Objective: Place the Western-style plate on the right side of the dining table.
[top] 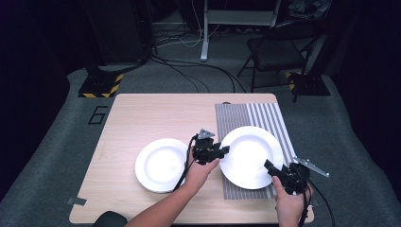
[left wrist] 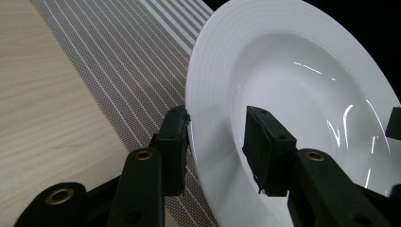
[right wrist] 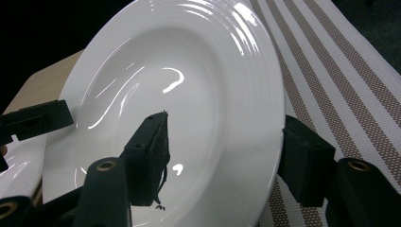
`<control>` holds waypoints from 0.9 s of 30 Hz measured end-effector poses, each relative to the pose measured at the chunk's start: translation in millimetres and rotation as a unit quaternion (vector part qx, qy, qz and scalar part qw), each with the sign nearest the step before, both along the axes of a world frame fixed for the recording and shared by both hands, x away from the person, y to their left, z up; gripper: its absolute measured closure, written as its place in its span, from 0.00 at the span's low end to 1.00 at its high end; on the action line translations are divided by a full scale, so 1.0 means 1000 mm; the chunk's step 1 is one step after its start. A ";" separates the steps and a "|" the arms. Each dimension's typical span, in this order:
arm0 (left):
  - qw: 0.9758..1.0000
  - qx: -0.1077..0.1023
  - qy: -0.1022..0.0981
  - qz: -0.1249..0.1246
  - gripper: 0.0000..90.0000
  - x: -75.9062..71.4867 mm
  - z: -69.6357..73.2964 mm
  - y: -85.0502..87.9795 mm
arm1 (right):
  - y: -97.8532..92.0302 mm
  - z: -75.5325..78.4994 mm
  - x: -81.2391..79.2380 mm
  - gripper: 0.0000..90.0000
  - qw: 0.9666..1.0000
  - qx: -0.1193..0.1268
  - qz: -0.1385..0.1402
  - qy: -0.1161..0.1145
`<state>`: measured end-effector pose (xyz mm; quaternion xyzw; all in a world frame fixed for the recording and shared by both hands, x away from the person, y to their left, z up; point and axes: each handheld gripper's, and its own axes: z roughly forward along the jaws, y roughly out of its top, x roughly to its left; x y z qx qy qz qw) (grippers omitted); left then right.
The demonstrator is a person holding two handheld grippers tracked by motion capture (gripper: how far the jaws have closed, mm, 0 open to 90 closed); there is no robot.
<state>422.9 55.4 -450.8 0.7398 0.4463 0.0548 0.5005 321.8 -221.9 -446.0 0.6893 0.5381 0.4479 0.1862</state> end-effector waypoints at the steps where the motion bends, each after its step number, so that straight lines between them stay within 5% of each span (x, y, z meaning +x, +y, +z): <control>1: 1.000 0.000 0.000 -0.002 0.67 0.000 0.000 0.000 | 0.000 0.000 0.000 0.44 1.000 0.000 0.000 0.000; 27: 1.000 -0.008 0.009 -0.002 0.68 0.025 -0.016 -0.011 | -0.014 -0.010 0.028 0.45 1.000 0.000 -0.003 0.004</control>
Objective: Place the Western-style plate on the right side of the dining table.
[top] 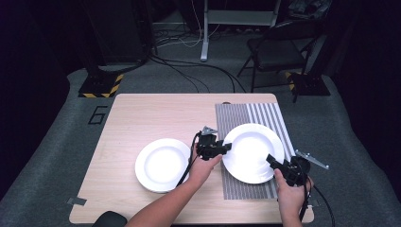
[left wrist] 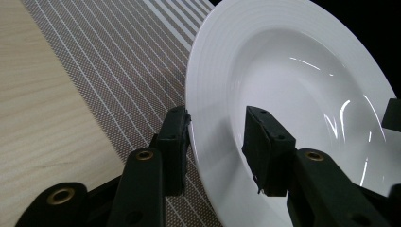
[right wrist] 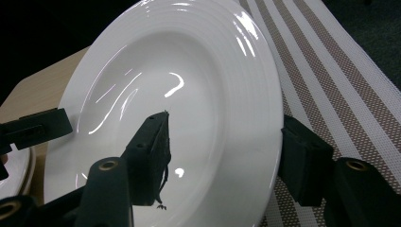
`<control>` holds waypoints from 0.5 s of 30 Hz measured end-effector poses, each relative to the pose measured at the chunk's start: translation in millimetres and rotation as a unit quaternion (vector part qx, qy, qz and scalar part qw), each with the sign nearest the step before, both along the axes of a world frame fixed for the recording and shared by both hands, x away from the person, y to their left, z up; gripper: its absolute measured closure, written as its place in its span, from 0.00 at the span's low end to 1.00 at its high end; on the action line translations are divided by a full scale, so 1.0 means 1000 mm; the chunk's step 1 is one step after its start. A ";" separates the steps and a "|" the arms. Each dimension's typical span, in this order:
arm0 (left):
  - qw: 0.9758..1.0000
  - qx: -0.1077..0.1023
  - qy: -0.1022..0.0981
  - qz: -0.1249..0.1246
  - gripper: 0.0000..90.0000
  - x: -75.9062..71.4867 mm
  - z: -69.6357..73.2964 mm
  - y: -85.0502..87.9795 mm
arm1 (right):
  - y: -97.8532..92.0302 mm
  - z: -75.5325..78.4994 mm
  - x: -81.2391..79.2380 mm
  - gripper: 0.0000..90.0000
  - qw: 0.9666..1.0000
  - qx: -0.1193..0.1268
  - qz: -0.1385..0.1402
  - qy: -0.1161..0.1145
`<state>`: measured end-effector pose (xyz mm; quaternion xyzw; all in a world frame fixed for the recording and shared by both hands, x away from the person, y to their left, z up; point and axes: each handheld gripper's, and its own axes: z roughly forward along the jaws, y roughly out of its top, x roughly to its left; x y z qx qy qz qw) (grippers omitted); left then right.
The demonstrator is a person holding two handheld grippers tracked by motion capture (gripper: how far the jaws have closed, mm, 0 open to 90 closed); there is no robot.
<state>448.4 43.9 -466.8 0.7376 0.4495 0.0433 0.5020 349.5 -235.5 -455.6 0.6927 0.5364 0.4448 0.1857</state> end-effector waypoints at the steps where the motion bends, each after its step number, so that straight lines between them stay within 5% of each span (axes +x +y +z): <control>1: 1.000 -0.005 0.003 0.002 0.68 0.002 -0.003 -0.002 | -0.001 -0.002 0.003 0.45 1.000 -0.001 -0.002 0.000; 15: 1.000 0.008 0.000 0.004 0.68 0.017 -0.012 -0.012 | -0.009 -0.018 0.019 0.46 1.000 -0.008 -0.005 0.011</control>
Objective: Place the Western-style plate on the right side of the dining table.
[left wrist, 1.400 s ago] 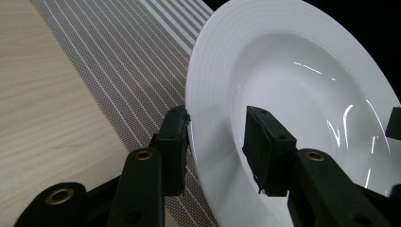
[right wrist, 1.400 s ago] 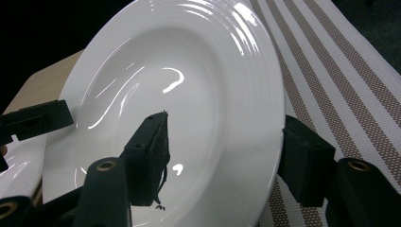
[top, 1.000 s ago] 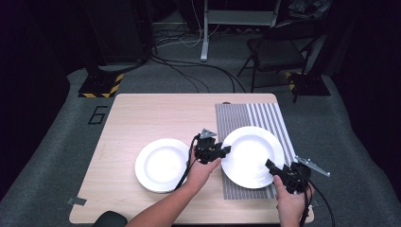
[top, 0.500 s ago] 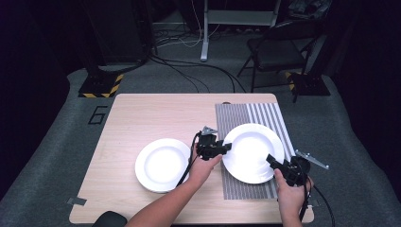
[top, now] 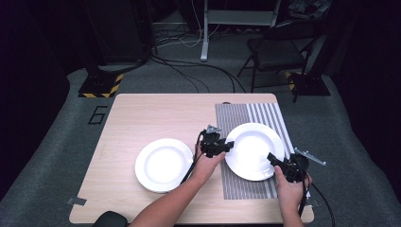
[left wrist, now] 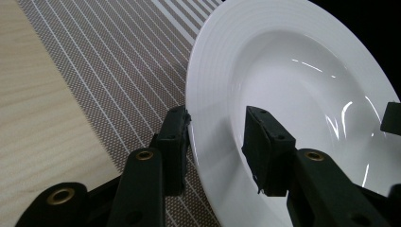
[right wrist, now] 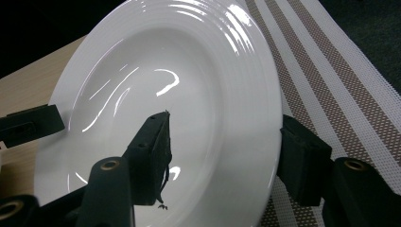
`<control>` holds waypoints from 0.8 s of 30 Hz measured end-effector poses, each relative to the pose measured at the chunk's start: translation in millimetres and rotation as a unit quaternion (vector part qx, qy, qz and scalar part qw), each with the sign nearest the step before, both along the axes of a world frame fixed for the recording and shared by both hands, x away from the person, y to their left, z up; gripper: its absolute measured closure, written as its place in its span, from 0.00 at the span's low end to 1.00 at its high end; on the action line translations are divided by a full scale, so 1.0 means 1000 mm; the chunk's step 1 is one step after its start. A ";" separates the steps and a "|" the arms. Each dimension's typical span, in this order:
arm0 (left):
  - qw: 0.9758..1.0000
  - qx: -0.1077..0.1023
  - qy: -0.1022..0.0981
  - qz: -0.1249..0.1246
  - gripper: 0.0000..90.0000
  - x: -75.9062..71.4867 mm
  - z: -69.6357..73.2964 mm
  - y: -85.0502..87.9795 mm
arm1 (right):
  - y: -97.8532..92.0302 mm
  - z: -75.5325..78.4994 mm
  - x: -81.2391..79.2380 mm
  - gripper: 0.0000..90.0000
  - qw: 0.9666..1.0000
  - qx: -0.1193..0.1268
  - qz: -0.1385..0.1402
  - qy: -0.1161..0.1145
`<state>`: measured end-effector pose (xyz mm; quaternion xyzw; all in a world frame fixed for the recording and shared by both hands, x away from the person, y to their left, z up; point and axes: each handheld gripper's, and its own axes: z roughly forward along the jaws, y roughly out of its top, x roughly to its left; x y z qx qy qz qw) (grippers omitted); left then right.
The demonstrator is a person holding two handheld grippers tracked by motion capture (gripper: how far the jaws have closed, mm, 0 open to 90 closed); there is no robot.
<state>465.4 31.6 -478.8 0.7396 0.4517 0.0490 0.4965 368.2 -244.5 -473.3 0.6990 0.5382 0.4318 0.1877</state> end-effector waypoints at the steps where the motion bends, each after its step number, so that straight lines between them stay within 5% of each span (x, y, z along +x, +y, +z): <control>1: 1.000 0.000 0.000 0.000 0.68 0.000 0.000 0.000 | 0.000 0.000 0.000 0.46 1.000 0.000 0.000 0.000; 19: 1.000 -0.008 0.005 0.006 0.69 0.019 -0.007 -0.010 | -0.010 -0.008 0.023 0.46 1.000 -0.003 -0.005 0.010; 24: 1.000 0.008 -0.001 0.000 0.69 0.021 -0.011 -0.013 | -0.011 -0.011 0.026 0.47 1.000 -0.005 -0.008 0.014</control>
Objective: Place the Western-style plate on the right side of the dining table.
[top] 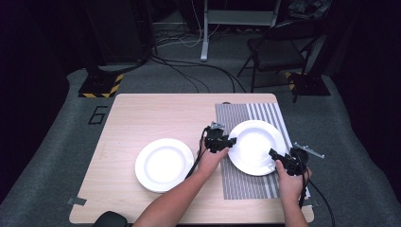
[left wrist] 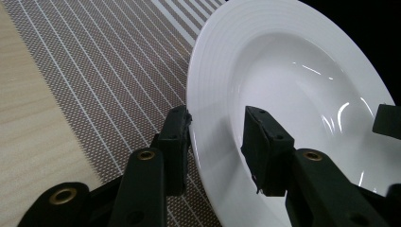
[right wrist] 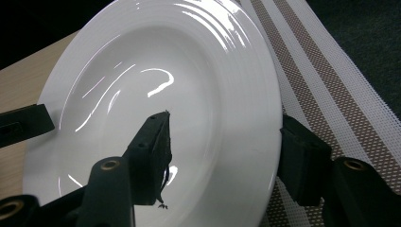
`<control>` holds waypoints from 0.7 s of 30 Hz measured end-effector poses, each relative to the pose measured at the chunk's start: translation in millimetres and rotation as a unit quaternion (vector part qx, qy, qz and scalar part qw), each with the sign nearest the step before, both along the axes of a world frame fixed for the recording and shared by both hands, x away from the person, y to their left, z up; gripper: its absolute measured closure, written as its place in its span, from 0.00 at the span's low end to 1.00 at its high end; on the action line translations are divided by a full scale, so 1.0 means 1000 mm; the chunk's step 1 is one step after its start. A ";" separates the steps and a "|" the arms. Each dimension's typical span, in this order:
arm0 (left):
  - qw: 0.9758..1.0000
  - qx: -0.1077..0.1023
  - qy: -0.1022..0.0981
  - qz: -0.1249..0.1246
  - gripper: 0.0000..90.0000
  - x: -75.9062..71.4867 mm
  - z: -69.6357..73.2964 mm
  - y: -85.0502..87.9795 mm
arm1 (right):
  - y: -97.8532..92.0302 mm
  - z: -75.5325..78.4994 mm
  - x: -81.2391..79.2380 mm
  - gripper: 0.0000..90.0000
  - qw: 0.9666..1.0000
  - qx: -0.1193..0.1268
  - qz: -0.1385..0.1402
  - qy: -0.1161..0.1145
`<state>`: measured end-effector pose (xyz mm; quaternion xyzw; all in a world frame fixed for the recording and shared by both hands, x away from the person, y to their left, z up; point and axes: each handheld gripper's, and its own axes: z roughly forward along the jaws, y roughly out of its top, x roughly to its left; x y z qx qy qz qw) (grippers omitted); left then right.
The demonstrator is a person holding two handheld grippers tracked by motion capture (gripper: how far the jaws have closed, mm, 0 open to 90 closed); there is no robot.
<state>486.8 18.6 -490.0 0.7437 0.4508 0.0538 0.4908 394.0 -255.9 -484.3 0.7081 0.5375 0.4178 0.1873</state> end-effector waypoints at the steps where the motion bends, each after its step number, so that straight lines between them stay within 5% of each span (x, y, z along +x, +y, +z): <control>1: 1.000 0.004 -0.001 0.001 0.69 0.000 -0.001 -0.001 | 0.000 0.000 0.000 0.47 1.000 0.000 0.000 0.000; 11: 1.000 0.020 -0.012 -0.008 0.69 0.004 -0.004 -0.009 | -0.005 -0.010 0.006 0.48 1.000 -0.010 -0.003 0.023; 21: 1.000 0.025 0.002 -0.010 0.69 0.008 -0.012 -0.010 | -0.008 -0.013 0.009 0.50 1.000 -0.007 0.001 0.022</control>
